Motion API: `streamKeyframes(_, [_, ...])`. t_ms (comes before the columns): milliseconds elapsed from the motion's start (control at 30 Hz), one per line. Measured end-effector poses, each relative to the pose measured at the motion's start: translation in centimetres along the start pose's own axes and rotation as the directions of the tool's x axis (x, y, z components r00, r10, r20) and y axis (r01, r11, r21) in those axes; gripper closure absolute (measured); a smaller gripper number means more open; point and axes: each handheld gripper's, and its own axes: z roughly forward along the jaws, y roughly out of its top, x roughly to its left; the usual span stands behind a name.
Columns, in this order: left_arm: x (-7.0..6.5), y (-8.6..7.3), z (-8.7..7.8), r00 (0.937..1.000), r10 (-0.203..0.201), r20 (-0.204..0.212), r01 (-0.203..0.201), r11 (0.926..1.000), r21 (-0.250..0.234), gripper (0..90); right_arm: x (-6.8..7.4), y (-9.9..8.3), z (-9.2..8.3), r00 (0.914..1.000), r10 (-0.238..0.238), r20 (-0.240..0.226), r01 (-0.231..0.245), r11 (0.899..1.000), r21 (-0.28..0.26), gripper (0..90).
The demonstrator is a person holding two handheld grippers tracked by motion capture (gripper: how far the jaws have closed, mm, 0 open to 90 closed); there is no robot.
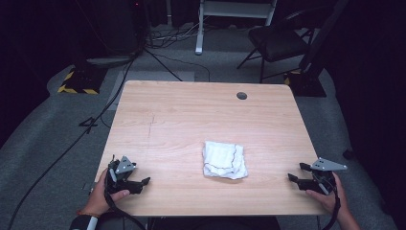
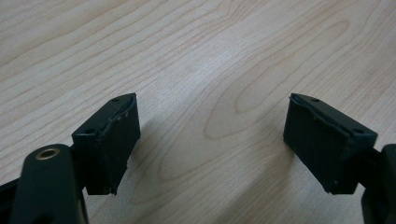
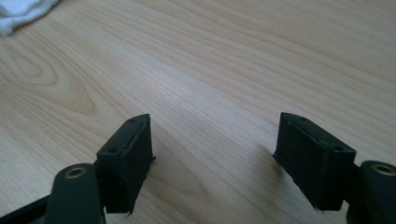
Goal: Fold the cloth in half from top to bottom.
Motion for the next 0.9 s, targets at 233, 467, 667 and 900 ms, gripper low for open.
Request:
streamKeyframes(233, [-0.07,0.02,0.0,0.9999,-0.007,-0.007,0.007,1.0,0.004,17.7,-0.23,-0.25,-0.19,0.9994,0.034,0.0,-0.034,0.999,0.009,24.0])
streamKeyframes(467, [-0.17,0.16,0.18,0.9994,-0.022,-0.026,0.022,0.9997,0.008,14.9,-0.21,-0.17,-0.08,0.9993,0.037,0.005,-0.038,0.999,0.012,22.9])
streamKeyframes(667, [-0.24,0.14,0.16,0.9992,-0.027,-0.031,0.027,0.9996,0.008,14.8,-0.21,-0.18,-0.09,0.9993,0.038,0.005,-0.038,0.999,0.012,22.9])
streamKeyframes(900, [-0.23,0.15,0.16,0.9992,-0.028,-0.029,0.028,0.9996,0.009,14.8,-0.23,-0.18,-0.08,0.9992,0.039,0.005,-0.039,0.999,0.012,22.9])
